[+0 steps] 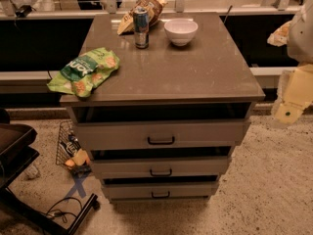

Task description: Move white bowl near green rice chip bag

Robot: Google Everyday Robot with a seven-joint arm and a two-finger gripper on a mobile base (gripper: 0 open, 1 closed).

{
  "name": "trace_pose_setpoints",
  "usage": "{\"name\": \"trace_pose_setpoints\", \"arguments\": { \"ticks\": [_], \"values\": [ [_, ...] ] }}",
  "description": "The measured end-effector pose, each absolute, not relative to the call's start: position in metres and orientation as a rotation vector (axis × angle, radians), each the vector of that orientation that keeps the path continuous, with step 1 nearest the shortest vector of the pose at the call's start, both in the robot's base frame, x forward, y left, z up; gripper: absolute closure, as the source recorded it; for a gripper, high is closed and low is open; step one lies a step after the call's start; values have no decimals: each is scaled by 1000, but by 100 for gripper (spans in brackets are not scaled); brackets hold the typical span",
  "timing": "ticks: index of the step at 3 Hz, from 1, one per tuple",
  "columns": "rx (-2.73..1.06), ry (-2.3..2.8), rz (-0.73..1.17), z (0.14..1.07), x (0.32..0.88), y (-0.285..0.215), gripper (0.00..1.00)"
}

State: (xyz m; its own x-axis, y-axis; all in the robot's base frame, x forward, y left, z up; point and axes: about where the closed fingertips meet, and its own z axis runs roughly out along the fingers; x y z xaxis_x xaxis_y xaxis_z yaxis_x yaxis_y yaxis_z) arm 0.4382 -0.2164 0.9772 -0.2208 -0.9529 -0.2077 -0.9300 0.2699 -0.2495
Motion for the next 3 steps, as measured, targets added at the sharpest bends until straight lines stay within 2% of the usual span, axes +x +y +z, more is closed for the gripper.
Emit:
{"name": "trace_pose_setpoints", "arguments": {
  "ticks": [1, 2, 3],
  "values": [
    [-1723, 2229, -102, 977, 438, -216, 0],
    [-1681, 2159, -187, 989, 457, -213, 0],
    [-1614, 2007, -375, 1019, 520, -213, 0]
  ]
}}
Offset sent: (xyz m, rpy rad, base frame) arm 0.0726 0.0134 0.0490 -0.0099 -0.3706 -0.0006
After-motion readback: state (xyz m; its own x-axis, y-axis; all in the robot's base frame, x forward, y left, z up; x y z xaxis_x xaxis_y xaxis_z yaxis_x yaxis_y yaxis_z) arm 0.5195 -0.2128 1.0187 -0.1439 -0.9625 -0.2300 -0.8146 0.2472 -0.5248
